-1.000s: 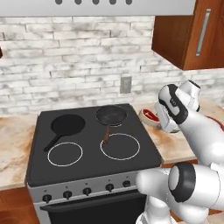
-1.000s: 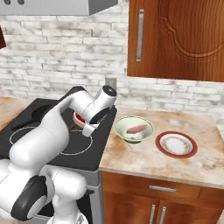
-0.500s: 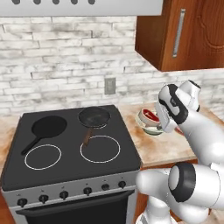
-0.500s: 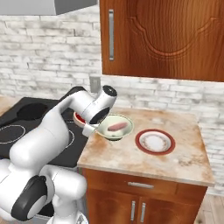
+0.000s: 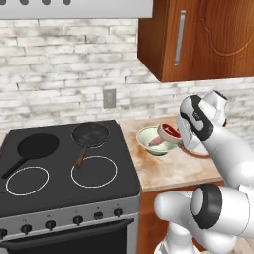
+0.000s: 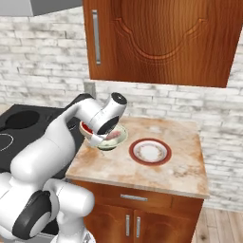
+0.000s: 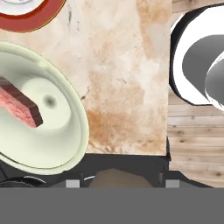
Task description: Place one of the steaks on the plate and the other in the bowl. Then place the bowl in the fridge.
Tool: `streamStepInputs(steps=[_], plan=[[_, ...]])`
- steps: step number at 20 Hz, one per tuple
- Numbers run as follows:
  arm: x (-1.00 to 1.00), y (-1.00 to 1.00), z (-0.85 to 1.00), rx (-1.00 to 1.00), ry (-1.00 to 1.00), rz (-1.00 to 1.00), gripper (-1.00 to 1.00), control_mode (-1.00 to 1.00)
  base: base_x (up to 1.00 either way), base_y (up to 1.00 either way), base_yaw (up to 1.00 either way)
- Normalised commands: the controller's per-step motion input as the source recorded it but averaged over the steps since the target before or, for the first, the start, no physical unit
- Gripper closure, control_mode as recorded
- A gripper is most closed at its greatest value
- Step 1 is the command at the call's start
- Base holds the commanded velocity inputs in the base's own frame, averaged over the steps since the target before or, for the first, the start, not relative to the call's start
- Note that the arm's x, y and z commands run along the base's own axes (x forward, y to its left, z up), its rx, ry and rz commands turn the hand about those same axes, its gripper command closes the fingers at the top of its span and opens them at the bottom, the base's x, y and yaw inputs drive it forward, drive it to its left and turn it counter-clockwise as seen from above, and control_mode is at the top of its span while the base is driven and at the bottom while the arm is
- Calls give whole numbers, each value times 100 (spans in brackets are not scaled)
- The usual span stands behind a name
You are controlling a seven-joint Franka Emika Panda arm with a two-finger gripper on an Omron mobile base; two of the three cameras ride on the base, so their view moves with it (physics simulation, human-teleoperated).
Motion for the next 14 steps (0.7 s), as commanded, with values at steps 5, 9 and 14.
streamStepInputs(steps=[5,9,14], plan=[[0,0,0,0,0,0,100,100,-3,-49,0],[0,0,0,0,0,0,100,100,-1,-46,0],[0,0,0,0,0,0,100,100,-1,-44,0]])
